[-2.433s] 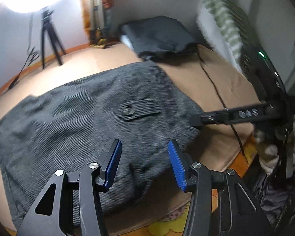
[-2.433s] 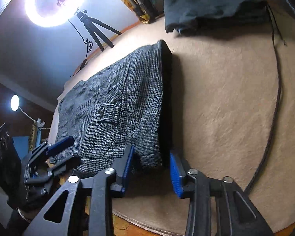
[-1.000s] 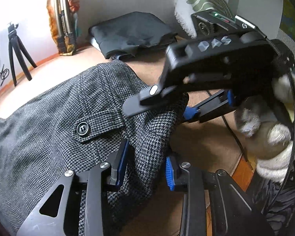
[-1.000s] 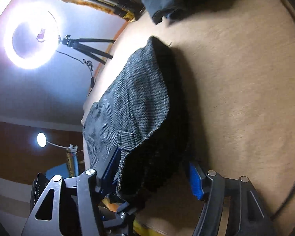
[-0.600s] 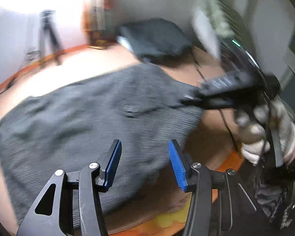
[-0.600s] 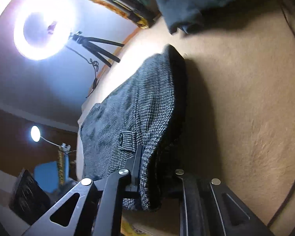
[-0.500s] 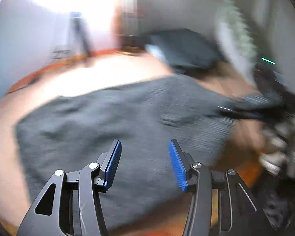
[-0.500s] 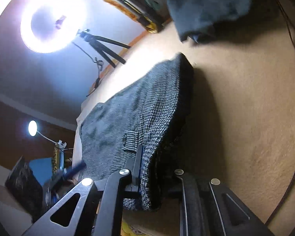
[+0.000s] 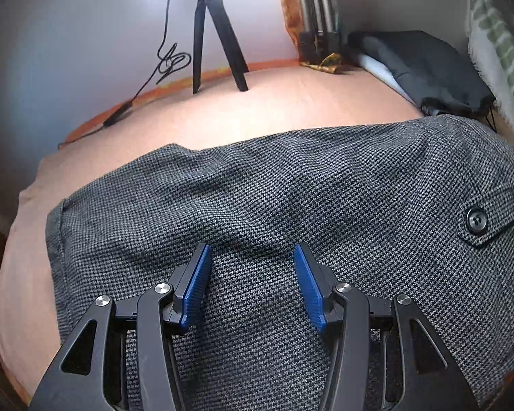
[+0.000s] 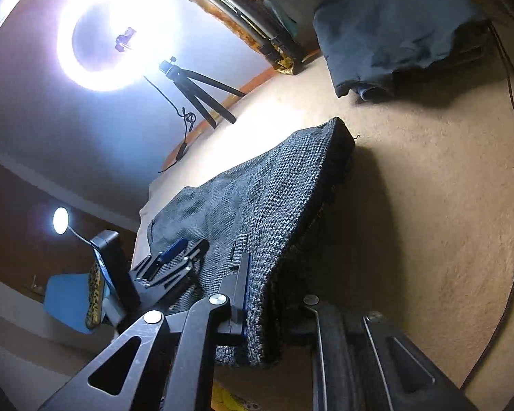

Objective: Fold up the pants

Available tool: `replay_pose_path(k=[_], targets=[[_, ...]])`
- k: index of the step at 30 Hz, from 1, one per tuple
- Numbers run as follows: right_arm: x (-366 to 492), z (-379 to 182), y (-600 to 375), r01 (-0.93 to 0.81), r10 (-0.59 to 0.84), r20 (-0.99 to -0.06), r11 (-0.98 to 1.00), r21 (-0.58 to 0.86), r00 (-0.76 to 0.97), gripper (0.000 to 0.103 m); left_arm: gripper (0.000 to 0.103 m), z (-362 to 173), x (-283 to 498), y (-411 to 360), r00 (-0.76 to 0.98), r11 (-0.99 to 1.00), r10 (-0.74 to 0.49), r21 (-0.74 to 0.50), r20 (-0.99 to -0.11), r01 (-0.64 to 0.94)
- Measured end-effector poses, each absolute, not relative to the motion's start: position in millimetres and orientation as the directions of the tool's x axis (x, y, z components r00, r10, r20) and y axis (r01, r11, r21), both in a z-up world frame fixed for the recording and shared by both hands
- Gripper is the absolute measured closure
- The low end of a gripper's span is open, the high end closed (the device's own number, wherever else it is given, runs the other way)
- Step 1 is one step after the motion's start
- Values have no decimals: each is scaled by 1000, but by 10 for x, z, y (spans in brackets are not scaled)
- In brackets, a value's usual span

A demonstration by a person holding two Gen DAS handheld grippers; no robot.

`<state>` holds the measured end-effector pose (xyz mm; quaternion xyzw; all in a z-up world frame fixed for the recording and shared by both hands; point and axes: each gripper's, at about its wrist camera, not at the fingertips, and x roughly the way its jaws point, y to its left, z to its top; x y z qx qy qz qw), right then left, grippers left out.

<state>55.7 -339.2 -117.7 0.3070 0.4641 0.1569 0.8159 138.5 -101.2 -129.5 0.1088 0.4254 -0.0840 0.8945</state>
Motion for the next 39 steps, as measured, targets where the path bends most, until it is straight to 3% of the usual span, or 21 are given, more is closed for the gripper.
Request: replay_pose_path(k=[6, 9, 14, 18, 24, 39], targets=[[532, -1048, -3336, -6, 541, -651, 771, 636, 532, 93, 54, -1111, 1179, -906, 635, 977, -80, 65, -769, 202], [526, -948, -3250, -31, 543, -643, 776, 630, 541, 93, 54, -1067, 982, -973, 664, 966, -77, 108, -744, 233], [532, -768, -3052, -80, 548, -628, 785, 615, 552, 93, 53, -1294, 971, -953, 619, 963, -93, 87, -780, 254], [551, -655, -2869, -106, 549, -625, 792, 601, 555, 93, 54, -1185, 940, -842, 619, 969, -111, 55, -777, 243], [594, -457, -2500, -177, 541, -632, 819, 546, 555, 93, 54, -780, 856, -163, 650, 988, -157, -127, -743, 93], [767, -503, -970, -444, 547, -713, 822, 358, 439, 93, 54, -329, 577, 1381, 771, 920, -50, -330, -634, -212]])
